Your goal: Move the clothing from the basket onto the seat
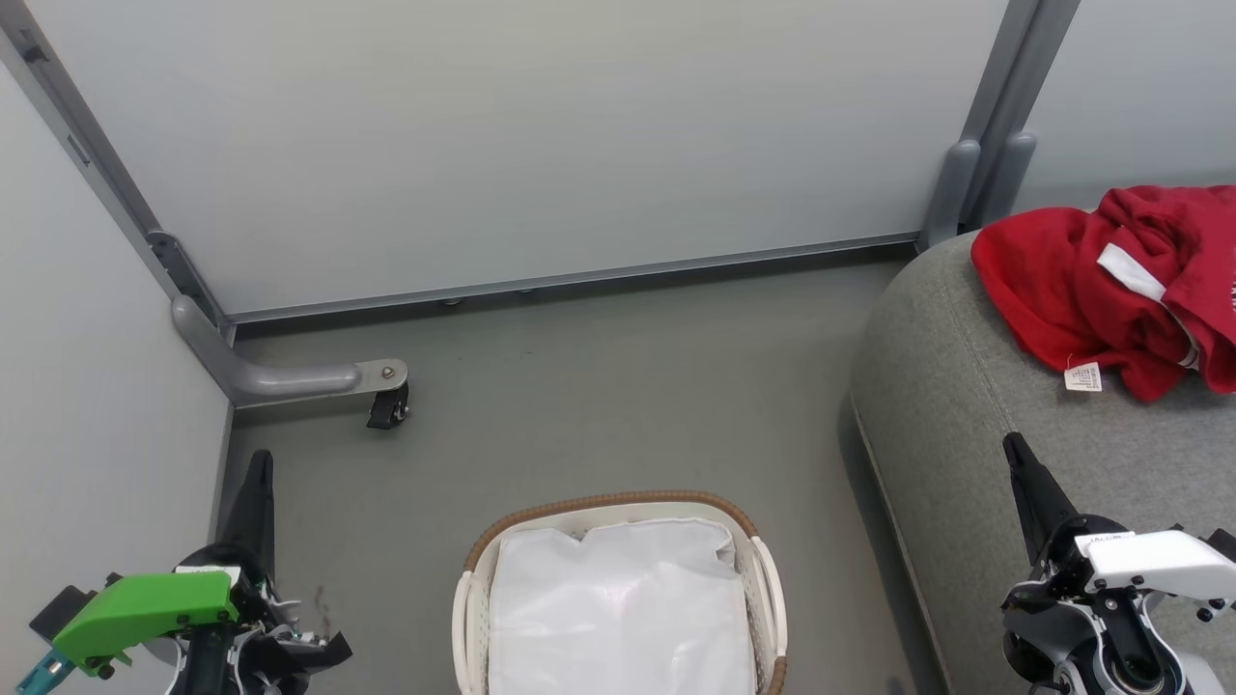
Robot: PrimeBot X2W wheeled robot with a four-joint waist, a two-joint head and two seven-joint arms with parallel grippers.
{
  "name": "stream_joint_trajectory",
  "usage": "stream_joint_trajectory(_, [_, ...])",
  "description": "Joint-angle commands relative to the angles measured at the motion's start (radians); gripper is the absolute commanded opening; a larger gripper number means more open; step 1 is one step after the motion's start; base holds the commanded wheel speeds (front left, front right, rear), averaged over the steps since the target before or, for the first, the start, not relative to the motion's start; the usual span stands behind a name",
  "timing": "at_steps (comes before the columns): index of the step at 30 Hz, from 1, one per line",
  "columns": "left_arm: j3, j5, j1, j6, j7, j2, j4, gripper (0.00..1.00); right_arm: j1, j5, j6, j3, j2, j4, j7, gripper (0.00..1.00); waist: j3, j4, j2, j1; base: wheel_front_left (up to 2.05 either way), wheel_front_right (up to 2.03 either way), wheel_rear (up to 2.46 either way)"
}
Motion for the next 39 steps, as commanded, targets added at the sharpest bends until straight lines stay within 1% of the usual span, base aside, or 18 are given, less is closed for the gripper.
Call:
stream_joint_trajectory(1, [0.002,-0.003,-0.011,-0.004,0.004,0.005,-0.002,0.00,-0.008,0.004,0.000,-0.002,-0.006,-0.004,0.001,0.00,0.000,0.000,0.0000,0.0000,0.00,0.00,0.00])
stream_joint_trajectory(39, [0.002,-0.003,-0.011,-0.004,0.004,0.005,-0.002,0.00,-0.008,0.004,0.000,-0.002,-0.006,-0.004,0.001,0.00,0.000,0.000,0.0000,0.0000,0.00,0.00,0.00])
